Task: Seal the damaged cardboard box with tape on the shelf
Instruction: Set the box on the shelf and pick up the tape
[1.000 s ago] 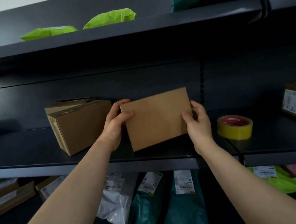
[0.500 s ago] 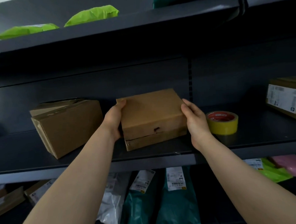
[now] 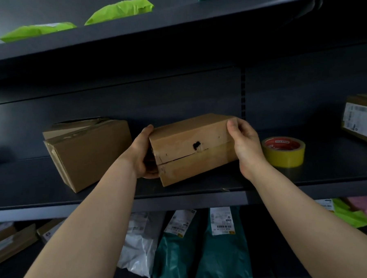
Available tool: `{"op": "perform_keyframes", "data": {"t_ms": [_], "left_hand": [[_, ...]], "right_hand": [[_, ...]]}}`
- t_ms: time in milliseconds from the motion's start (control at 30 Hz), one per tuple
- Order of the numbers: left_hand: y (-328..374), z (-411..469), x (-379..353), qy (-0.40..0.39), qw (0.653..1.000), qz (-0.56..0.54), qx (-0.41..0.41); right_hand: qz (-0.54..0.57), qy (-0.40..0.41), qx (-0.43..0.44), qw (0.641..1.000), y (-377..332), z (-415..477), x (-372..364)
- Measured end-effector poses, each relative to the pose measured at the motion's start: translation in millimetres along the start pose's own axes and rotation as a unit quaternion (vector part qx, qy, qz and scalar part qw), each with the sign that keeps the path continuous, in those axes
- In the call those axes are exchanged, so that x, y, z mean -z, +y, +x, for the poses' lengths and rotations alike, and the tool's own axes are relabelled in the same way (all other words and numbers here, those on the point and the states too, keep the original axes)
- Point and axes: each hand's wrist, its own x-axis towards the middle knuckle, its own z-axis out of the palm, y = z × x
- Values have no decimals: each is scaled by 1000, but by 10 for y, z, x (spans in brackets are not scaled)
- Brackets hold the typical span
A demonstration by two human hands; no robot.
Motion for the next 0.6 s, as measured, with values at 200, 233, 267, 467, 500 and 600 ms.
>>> {"op": "perform_keyframes", "data": {"t_ms": [200, 233, 267, 467, 500, 600], "left_hand": [[46, -9, -64, 4, 999, -29, -25], [51, -8, -78, 5, 999, -35, -29], [54, -11, -91, 4, 999, -41, -35], [24, -57, -220, -59, 987, -113, -99], [15, -88, -260, -73, 985, -114, -109], [-11, -139, -352, -68, 984, -107, -123]], "right_hand": [[6, -10, 10, 1000, -12, -21, -45], [9, -10, 7, 1000, -13, -26, -44], [9, -8, 6, 1000, -15, -31, -36], [-66, 58, 19, 996, 35, -13, 36], [-85, 78, 20, 993, 49, -15, 43], [-154, 114, 44, 980, 32, -54, 82]]}}
